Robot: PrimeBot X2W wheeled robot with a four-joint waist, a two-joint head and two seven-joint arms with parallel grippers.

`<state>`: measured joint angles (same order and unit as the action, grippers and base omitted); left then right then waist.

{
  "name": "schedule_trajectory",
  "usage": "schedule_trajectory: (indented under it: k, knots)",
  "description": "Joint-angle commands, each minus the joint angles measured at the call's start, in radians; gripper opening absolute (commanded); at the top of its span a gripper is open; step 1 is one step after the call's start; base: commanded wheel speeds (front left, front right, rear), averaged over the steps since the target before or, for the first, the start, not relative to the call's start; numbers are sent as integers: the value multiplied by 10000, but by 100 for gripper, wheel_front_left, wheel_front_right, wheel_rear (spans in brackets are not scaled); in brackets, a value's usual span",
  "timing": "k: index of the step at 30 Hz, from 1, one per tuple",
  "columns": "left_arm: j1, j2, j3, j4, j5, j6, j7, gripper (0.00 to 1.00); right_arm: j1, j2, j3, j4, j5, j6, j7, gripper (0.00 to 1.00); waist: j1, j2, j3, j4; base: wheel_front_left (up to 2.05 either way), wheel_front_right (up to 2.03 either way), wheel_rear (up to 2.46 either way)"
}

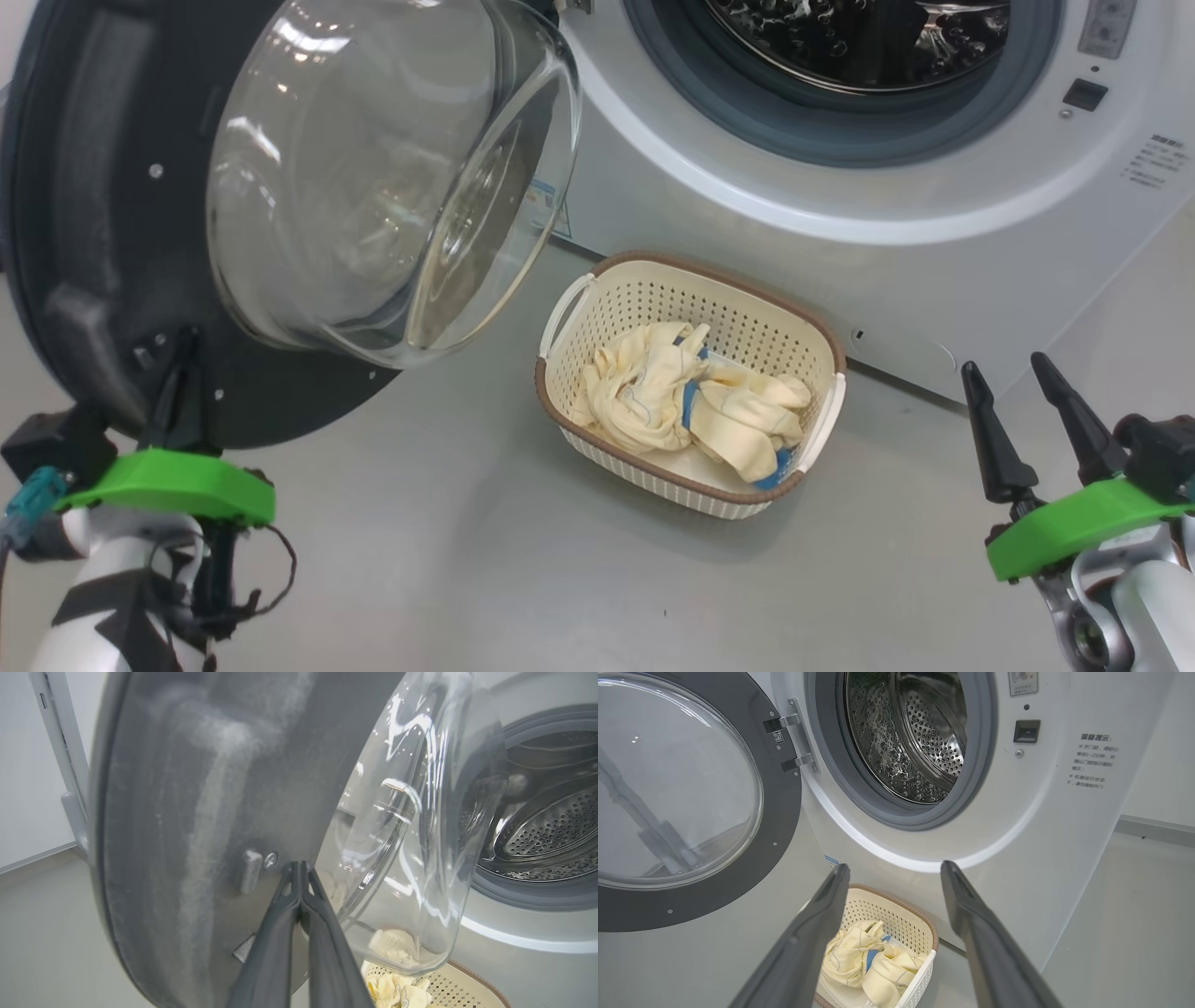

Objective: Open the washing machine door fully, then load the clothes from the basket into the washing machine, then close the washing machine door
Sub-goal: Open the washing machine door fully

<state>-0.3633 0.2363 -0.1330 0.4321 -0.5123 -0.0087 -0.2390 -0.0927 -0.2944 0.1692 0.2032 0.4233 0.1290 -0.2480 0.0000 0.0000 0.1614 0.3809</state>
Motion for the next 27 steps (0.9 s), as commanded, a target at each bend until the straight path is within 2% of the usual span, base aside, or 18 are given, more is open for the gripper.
schedule_trajectory:
  k: [1,13,27]
  knots:
    - [-672,509,611,-9,-35,-39,-182,0,-351,-310,161,-356,-71,17,-138,100,0,0,89,-19,0,0,0]
    - [-1573,467,1806,987,642,-288,-225,0,-549,-403,208,-369,-126,17,-138,100,0,0,469,-50,0,0,0]
    - [-2611,374,2908,2223,1577,-872,-227,0,-745,-502,307,-369,-119,17,-138,100,0,0,750,-97,0,0,0]
